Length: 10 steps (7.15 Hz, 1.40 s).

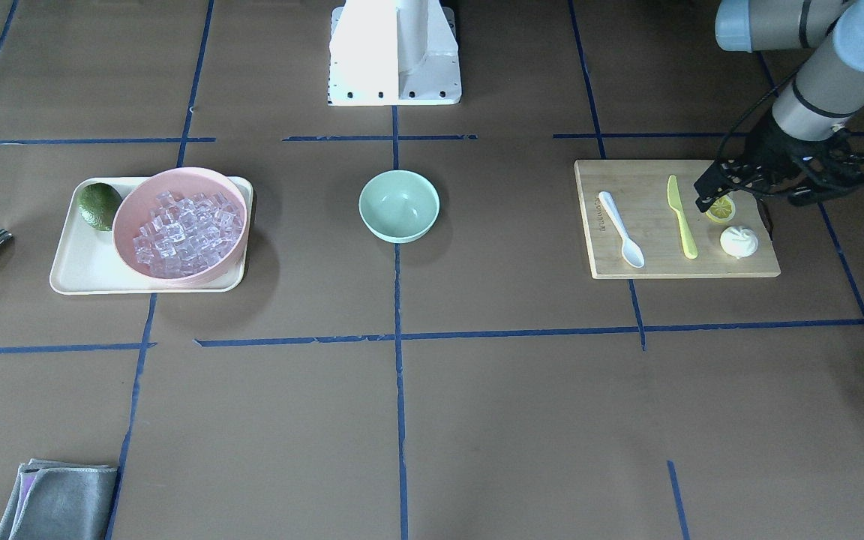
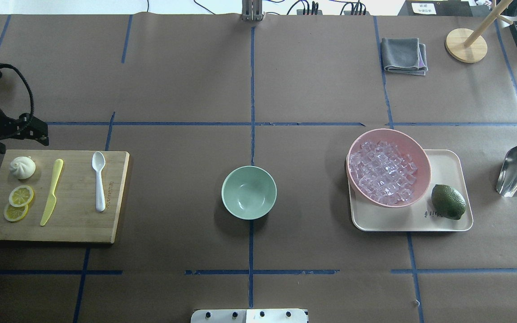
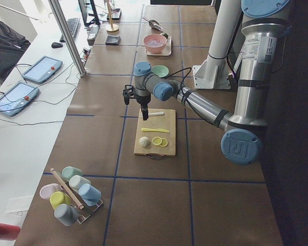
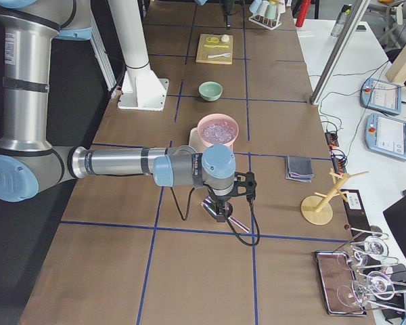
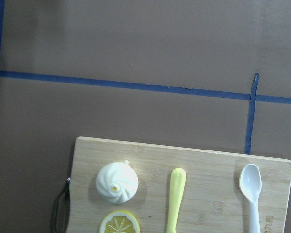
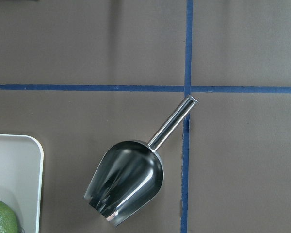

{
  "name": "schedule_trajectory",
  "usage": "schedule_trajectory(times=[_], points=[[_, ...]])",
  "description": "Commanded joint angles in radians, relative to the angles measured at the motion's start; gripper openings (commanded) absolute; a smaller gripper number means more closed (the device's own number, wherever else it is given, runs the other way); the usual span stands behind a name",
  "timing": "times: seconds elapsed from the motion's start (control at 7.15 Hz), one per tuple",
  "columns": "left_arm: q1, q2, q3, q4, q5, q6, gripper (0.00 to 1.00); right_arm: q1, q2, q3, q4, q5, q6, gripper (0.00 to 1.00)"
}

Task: Put spoon and ice into bowl

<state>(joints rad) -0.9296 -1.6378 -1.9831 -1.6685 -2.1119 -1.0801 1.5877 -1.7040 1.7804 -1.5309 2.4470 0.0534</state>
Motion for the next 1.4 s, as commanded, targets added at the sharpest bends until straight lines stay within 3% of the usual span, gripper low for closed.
schedule_trajectory(times=[0.0,0.56,0.84,1.26], points=[[0.162,-0.045,0.015,-0.043,0.129,-0.168,1.0,0.0,0.001,-0.001,0.0,0.001,-0.001,1.0],[0.233,-0.102,0.122,-0.059,0.194,-0.192,0.98,0.0,0.003,-0.001,0.002,0.001,0.0,1.0],[0.248,-0.1,0.196,-0.201,0.198,-0.24,0.98,0.0,0.001,0.001,0.002,0.001,0.0,1.0],[0.253,-0.097,0.202,-0.215,0.194,-0.242,0.91,0.0,0.003,0.002,0.0,0.001,-0.001,1.0]])
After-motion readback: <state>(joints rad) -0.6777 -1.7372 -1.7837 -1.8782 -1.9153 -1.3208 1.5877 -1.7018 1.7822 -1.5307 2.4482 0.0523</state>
